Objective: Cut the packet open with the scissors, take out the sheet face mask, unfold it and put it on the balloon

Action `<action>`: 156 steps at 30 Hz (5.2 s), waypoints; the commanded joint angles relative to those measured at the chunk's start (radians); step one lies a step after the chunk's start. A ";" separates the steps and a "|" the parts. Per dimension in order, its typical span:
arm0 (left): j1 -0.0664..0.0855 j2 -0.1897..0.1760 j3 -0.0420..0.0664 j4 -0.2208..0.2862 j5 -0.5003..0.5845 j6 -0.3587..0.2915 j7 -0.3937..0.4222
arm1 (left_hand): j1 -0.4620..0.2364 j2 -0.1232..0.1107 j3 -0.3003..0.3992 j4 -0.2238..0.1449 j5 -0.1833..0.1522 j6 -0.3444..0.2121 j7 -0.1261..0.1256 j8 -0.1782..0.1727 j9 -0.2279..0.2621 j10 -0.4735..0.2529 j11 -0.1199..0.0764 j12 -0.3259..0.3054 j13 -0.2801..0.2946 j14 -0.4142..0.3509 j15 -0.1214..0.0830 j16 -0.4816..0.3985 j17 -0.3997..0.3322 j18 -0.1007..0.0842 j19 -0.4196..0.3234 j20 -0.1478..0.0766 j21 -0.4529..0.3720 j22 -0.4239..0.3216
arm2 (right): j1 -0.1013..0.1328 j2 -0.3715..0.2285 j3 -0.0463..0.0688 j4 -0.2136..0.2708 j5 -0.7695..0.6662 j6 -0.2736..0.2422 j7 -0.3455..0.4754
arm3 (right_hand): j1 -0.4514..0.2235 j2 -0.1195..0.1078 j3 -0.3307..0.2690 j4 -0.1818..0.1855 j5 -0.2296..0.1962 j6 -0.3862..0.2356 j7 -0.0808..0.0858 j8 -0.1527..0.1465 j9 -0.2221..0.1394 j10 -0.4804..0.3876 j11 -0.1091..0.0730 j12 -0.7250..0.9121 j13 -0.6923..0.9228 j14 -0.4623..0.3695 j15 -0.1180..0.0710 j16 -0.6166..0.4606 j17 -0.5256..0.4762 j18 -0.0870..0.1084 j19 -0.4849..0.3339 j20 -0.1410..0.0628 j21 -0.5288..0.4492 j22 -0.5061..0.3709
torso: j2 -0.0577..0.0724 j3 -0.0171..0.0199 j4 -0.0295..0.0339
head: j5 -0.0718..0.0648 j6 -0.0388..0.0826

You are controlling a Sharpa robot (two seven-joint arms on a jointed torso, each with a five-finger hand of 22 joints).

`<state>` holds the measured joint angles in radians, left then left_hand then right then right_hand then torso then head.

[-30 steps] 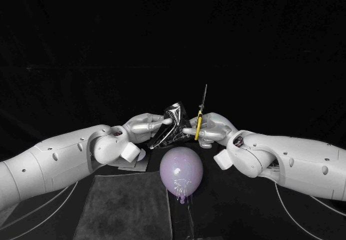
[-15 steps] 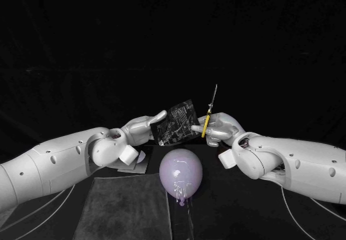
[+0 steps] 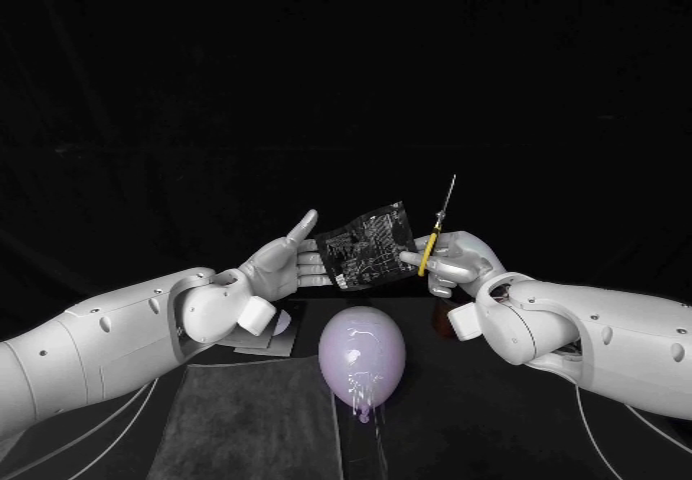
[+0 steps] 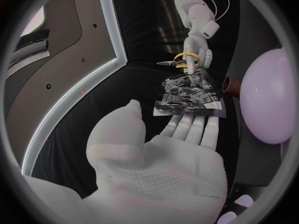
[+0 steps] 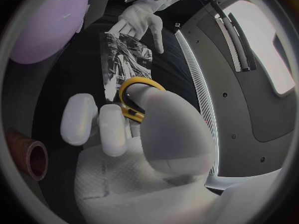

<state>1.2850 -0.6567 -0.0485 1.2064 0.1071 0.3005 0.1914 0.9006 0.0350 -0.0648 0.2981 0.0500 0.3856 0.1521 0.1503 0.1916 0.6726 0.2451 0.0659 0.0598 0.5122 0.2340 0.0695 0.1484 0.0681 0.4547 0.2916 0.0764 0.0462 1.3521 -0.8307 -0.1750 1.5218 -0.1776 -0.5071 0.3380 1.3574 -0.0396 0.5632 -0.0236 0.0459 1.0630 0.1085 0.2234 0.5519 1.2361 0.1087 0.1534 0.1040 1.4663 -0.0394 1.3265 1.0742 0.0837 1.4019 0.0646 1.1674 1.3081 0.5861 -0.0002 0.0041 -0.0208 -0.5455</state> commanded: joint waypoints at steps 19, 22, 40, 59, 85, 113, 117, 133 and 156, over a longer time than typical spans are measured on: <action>-0.027 0.092 0.002 -0.052 0.032 -0.031 0.167 | 0.686 -0.114 0.046 -0.065 -0.003 0.123 0.000 0.075 0.058 -0.031 -0.130 -0.006 -0.002 -0.022 -0.031 -0.010 -0.008 0.036 -0.067 -0.014 -0.023 -0.002 | -0.015 0.029 0.010 -0.003 0.037 0.004 0.017 | -0.011 -0.002 0.012 -0.005 0.003 0.001 -0.007 0.006 0.027 0.186 -0.085 0.000 0.002 0.018 -0.009 0.005 0.001 -0.001 -0.001 -0.006 -0.003 0.054 | 0.001 0.0006 -0.0001 | 0.001 0.017; -0.031 0.103 0.002 -0.060 0.029 -0.060 0.179 | 0.732 -0.097 0.053 -0.083 -0.002 0.133 -0.001 0.080 0.061 -0.013 -0.131 -0.005 -0.001 0.009 -0.057 -0.003 0.000 0.068 -0.012 -0.024 -0.010 0.004 | -0.016 0.031 0.011 0.000 0.039 0.008 0.017 | -0.011 -0.002 0.012 -0.005 0.003 0.001 -0.007 0.006 0.027 0.186 -0.085 0.000 0.002 0.018 -0.009 0.005 0.001 -0.001 -0.001 -0.006 -0.003 0.054 | 0.001 0.0002 -0.0010 | 0.000 0.019; -0.035 0.125 0.002 -0.077 -0.030 -0.154 0.180 | 0.808 -0.052 0.074 -0.119 -0.002 0.204 0.033 0.109 0.081 0.039 -0.088 0.002 0.003 0.052 -0.083 0.004 0.010 0.117 0.035 -0.016 -0.002 0.007 | -0.019 0.035 0.014 0.004 0.050 0.013 0.017 | -0.012 -0.002 0.014 -0.007 0.003 0.001 -0.007 0.006 0.028 0.187 -0.085 0.000 0.002 0.018 -0.009 0.005 0.000 -0.001 -0.002 -0.006 -0.005 0.053 | 0.000 -0.0002 0.0013 | -0.005 0.023; -0.034 0.140 0.002 -0.065 -0.046 -0.149 0.094 | 0.810 -0.044 0.116 -0.027 -0.001 0.396 0.079 0.140 0.077 0.302 -0.056 0.030 0.003 0.398 -0.075 0.110 0.079 0.118 0.443 -0.017 0.112 0.032 | -0.021 0.059 0.015 0.001 0.051 0.025 0.013 | -0.013 -0.002 0.015 -0.008 0.003 0.000 -0.007 0.007 0.029 0.187 -0.085 -0.001 0.003 0.018 -0.009 0.005 0.001 -0.001 -0.003 -0.006 -0.006 0.053 | 0.001 -0.0007 0.0000 | -0.010 0.018; -0.034 0.125 0.002 -0.059 -0.061 -0.295 0.107 | 0.783 0.018 0.383 -0.009 -0.002 0.542 0.017 0.231 0.126 0.537 -0.128 0.035 0.006 0.576 -0.146 0.168 0.128 0.117 0.580 -0.083 0.148 0.030 | -0.021 0.035 0.014 0.002 0.063 0.073 0.026 | -0.086 -0.021 0.018 0.010 0.002 -0.083 0.033 -0.033 0.027 0.076 -0.044 -0.080 -0.021 -0.016 0.023 -0.059 -0.104 0.020 -0.073 0.012 -0.148 -0.011 | 0.001 0.0003 0.0000 | -0.022 0.018; 0.053 0.164 0.003 -0.101 -0.183 -0.194 -0.052 | 0.712 -0.050 0.515 -0.036 0.000 0.537 0.012 0.265 0.171 0.585 -0.138 0.021 0.008 0.601 -0.157 0.187 0.166 0.115 0.611 -0.101 0.171 0.036 | -0.098 -0.202 -0.010 0.180 0.064 0.314 -0.100 | -0.108 -0.043 -0.019 0.027 0.021 -0.015 -0.017 -0.038 0.017 0.258 -0.102 0.042 0.101 -0.003 -0.020 -0.060 -0.090 0.018 -0.044 -0.013 -0.113 0.014 | 0.001 0.0034 -0.0032 | -0.068 -0.008; 0.054 0.168 0.002 -0.099 -0.186 -0.193 -0.061 | 0.707 -0.053 0.522 -0.037 0.000 0.535 0.012 0.266 0.174 0.585 -0.137 0.019 0.007 0.600 -0.157 0.186 0.167 0.115 0.611 -0.101 0.172 0.036 | -0.120 -0.226 -0.011 0.213 0.105 0.332 -0.101 | -0.080 -0.026 -0.008 -0.030 0.015 0.007 -0.039 0.007 0.070 0.275 -0.115 0.271 0.309 0.002 -0.034 -0.053 -0.071 0.019 -0.047 -0.023 -0.125 0.012 | 0.000 0.0056 -0.0034 | -0.079 -0.017; 0.055 0.164 0.002 -0.088 -0.190 -0.194 -0.074 | 0.700 -0.059 0.533 -0.040 0.000 0.533 0.012 0.267 0.177 0.585 -0.137 0.016 0.007 0.598 -0.157 0.185 0.169 0.115 0.610 -0.101 0.173 0.036 | -0.140 -0.280 -0.015 0.253 0.021 0.304 -0.261 | -0.335 -0.063 -0.127 0.137 0.005 0.031 -0.132 0.394 0.581 0.335 -0.194 1.417 1.467 0.104 -0.090 0.244 0.497 -0.015 0.038 -0.076 0.051 0.115 | 0.000 0.0005 -0.0018 | -0.113 -0.053; 0.054 0.169 0.000 -0.091 -0.228 -0.150 -0.171 | 0.691 -0.064 0.547 -0.043 0.000 0.533 0.012 0.270 0.182 0.588 -0.137 0.013 0.007 0.599 -0.157 0.185 0.172 0.115 0.610 -0.102 0.175 0.036 | -0.139 -0.293 -0.016 0.287 -0.101 0.365 -0.302 | -0.367 -0.085 -0.145 0.172 0.003 -0.075 -0.079 0.204 0.524 0.318 -0.154 1.379 1.438 0.081 -0.060 0.201 0.399 0.009 -0.032 -0.061 -0.108 0.064 | 0.000 0.0018 -0.0021 | -0.106 -0.059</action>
<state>1.3375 -0.4929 -0.0501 1.1165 -0.1053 0.1180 0.0523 1.5970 -0.0347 0.4753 0.2551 0.0463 0.9156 0.1607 0.4156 0.2731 1.2533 0.1088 0.0840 0.0663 1.1098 0.0770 0.2522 0.3191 0.1694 1.0580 0.1931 0.2473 0.0813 1.2126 -1.1219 -0.1913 1.8029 -0.2313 -0.1876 0.0300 1.0008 -0.1019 0.4287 0.1426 0.0522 0.9853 0.0142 0.4522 1.0963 1.2936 0.0401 0.3272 1.3102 1.4624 -0.1143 1.5329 1.3074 0.0743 1.3759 0.0009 1.0704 1.3080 0.5864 0.0012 0.0023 -0.1262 -0.6040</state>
